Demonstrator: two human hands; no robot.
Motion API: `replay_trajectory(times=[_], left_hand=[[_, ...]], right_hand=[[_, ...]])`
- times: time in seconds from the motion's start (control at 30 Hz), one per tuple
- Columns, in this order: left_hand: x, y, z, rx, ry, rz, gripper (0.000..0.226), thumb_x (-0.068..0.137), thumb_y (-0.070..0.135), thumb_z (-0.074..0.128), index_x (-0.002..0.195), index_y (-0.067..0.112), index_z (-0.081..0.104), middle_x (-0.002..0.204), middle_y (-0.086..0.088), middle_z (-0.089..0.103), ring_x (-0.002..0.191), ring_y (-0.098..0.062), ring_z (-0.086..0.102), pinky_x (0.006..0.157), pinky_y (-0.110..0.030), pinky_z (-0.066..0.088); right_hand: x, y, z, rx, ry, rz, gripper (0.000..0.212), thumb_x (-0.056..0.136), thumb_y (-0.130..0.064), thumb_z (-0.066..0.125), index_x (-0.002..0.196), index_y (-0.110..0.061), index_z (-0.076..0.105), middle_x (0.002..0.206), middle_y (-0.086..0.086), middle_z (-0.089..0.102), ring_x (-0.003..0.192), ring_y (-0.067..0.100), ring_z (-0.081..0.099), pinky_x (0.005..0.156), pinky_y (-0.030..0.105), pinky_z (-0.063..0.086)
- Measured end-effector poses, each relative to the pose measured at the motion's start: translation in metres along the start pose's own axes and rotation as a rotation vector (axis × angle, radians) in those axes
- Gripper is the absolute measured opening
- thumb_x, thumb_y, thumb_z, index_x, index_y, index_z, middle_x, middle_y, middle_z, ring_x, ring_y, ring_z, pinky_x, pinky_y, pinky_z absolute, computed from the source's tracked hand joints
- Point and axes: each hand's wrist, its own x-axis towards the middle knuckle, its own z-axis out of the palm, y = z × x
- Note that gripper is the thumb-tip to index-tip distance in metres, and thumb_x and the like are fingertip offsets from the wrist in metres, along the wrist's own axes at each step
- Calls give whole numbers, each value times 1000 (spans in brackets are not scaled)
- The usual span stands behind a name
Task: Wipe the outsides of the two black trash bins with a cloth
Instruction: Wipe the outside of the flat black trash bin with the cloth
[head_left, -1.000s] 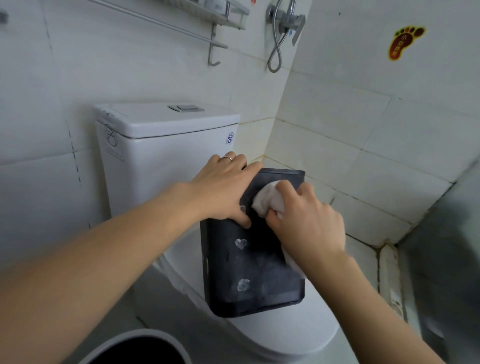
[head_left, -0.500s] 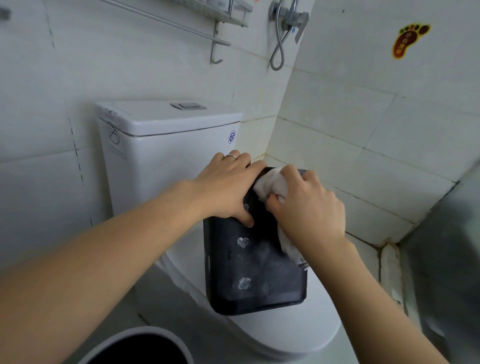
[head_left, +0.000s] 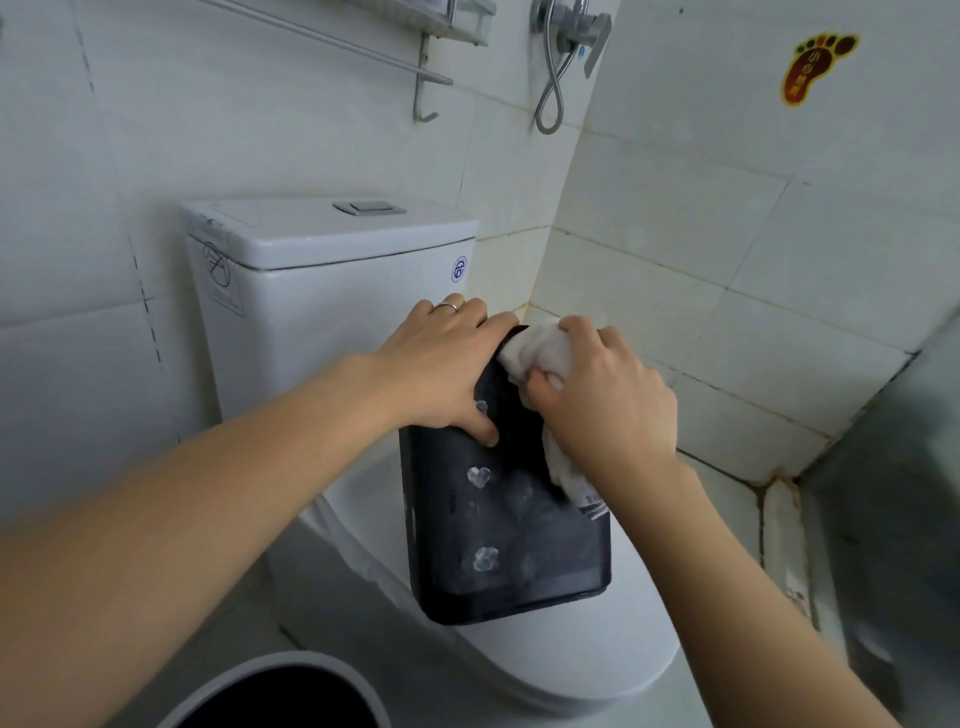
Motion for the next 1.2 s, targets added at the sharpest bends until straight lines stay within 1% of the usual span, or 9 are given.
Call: replay_trajectory(times=[0.17,0.3,0.43,0.53,0.6,0.73,0.87,1.07,1.2], left_hand=[[2,-1,2,2,-9,3,111,48,72,79,138,26,34,114,2,45,111,-23,41,89,-35,33],[2,-1,1,-3,-10,-2,110,49,71,79,138,26,34,112,2,43,110,-23,41,85,-34,30],[0,0,0,8,-7,-5,107,50,72,79,136,25,36,110,3,43,111,-23,41,88,-36,33],[0,0,0,7,-9,-9,105,51,72,79,135,25,37,106,4,39,110,-23,41,89,-36,33],[0,0,1,9,-7,-5,106,50,72,79,135,25,37,111,3,44,110,-23,42,89,-36,34],[2,-2,2,-3,-14,-10,106,48,72,79,134,25,38,112,2,45,109,-23,42,86,-35,33],[2,0,1,-2,-8,-1,104,48,71,79,131,24,39,109,3,44,106,-23,42,83,-35,32],[-1,1,-2,8,-7,0,102,51,72,79,133,25,38,104,5,37,109,-23,41,86,-35,31],[0,2,1,13,6,13,105,49,72,79,133,25,39,111,3,44,109,-23,42,86,-36,32]], right_hand=[[-36,12,6,-36,-47,-51,45,89,-49,50,131,-35,45,110,-5,53,85,34,62,60,32,38],[-24,12,3,25,-73,-26,46,89,-48,50,130,-29,43,113,-3,54,93,35,61,65,35,40],[8,6,1,52,-15,-6,38,86,-45,51,119,-25,50,106,0,53,88,37,60,63,34,35],[12,3,2,51,11,-13,38,87,-44,51,119,-23,51,105,2,54,87,38,60,63,34,35],[3,4,3,15,29,-28,39,88,-44,51,120,-23,50,106,1,54,86,39,61,62,34,35],[-26,8,6,-127,-43,-114,41,90,-48,49,125,-27,49,110,-2,52,83,33,63,58,32,35],[-23,9,-3,-100,-82,-100,37,90,-46,48,122,-28,49,109,-2,52,86,32,62,60,32,36],[13,-2,-5,-58,10,-37,37,91,-41,48,121,-18,50,107,4,52,84,38,60,60,34,30],[-8,3,0,-101,51,-37,41,91,-45,50,125,-21,49,111,2,53,82,39,63,58,33,31]])
